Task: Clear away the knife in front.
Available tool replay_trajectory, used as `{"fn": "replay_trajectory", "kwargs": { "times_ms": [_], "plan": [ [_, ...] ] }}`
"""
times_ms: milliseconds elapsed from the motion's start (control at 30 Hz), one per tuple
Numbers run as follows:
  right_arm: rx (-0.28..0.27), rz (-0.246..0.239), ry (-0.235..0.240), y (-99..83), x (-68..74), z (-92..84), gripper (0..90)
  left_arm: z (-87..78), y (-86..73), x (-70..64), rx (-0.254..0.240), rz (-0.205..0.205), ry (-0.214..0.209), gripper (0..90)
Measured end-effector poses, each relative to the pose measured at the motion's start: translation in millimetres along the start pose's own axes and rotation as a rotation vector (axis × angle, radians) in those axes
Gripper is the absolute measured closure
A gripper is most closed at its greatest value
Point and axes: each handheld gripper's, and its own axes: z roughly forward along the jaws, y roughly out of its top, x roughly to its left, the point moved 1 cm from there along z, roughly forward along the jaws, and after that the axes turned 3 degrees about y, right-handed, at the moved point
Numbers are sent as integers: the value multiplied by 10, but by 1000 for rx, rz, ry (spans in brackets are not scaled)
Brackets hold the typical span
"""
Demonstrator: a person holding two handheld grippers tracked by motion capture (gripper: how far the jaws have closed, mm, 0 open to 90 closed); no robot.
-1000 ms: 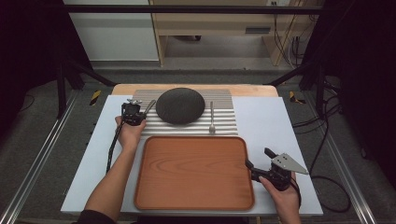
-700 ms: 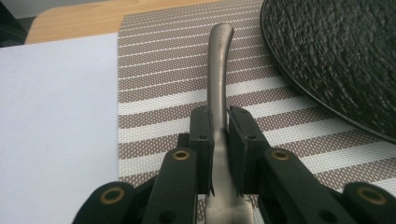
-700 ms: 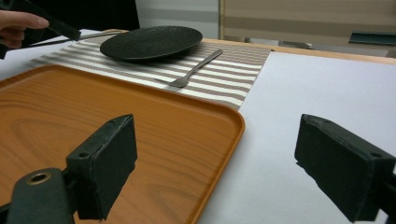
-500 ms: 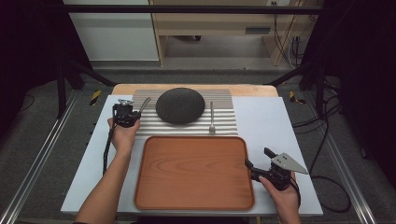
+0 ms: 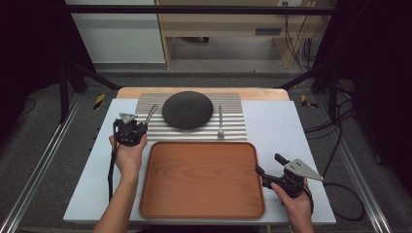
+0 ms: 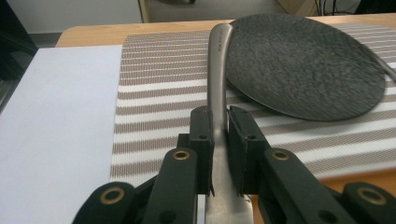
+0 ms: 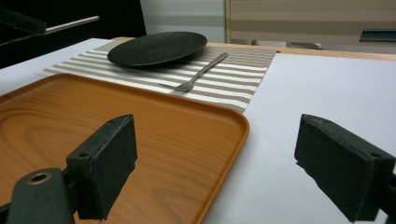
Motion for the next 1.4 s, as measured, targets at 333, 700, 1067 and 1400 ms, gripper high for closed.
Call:
{"fn": "replay_trajectory", "kwargs": {
  "times_ms": [333,700,1067,1400],
  "plan": [
    [-20,-3,-1,48,25,-40,128,-381,-337,-368,19,20,2,803],
    [-7,-13,8,35,45,-19,128,-563,-655,-603,34,27,6,803],
    [3,-30,12,29,67,-2,126,-718,-855,-706,40,35,12,802],
    [8,-32,17,23,70,7,125,-635,-983,-714,80,2,-5,802]
  ]
}}
